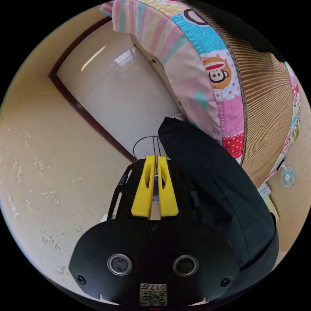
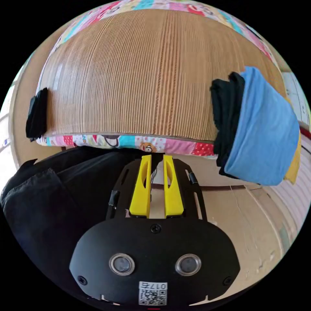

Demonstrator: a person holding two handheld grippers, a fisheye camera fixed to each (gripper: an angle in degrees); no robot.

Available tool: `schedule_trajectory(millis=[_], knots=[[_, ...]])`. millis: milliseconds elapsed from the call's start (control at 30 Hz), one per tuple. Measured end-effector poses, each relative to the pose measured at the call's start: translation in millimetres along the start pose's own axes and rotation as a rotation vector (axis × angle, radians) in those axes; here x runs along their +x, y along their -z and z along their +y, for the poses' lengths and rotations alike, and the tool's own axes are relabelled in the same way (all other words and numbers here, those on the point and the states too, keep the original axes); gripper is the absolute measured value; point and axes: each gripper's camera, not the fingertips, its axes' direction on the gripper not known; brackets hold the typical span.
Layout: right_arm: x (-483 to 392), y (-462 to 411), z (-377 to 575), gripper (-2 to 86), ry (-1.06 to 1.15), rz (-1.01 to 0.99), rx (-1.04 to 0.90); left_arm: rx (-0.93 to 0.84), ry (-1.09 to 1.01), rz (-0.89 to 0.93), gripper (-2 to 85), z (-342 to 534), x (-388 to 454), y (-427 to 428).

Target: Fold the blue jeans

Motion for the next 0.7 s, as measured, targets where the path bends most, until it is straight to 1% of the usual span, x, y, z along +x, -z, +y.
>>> schedule_trajectory(millis=[67,133,200,233,267,300,333,400,467,533,600,667,700], knots=[[18,30,28,4.9,-0.139,-0.069,0.148,-0.019,0.011,-0.023,0.0,-12,31,-9],[25,40,45,4.2,-0.231,-0.145,0.238,-0.017,-0.032,-0.046,-0.3,-28,79,-11],[31,42,61,3.7,-0.326,-0.212,0.308,0.012,-0.205,-0.081,-0.5,-45,166,-8],[36,41,69,3.6,-0.385,-0.252,0.326,0.027,-0.261,-0.101,-0.5,-46,191,-6],[42,41,75,3.5,-0.429,-0.290,0.338,0.063,-0.380,-0.154,-0.5,-45,240,-3],[46,41,79,3.5,-0.447,-0.305,0.347,0.101,-0.500,-0.208,-0.5,-38,287,-2],[56,44,86,3.5,-0.484,-0.325,0.366,0.118,-0.561,-0.230,-0.5,-32,309,-2],[75,51,98,3.8,-0.557,-0.327,0.388,0.196,-0.763,-0.261,-0.5,1,378,-8],[105,70,119,4.6,-0.685,-0.333,0.457,0.278,-0.878,-0.203,-0.6,32,405,-11],[127,86,135,5.5,-0.785,-0.380,0.541,0.351,-0.929,-0.076,-0.6,58,414,-13],[143,94,143,6.2,-0.867,-0.442,0.594,0.401,-0.978,0.113,-0.6,85,408,-20],[154,94,137,6.3,-0.926,-0.500,0.585,0.423,-1.059,0.141,-0.6,99,403,-25],[154,92,133,6.3,-0.926,-0.505,0.570,0.435,-1.092,0.117,-0.7,105,398,-27]])
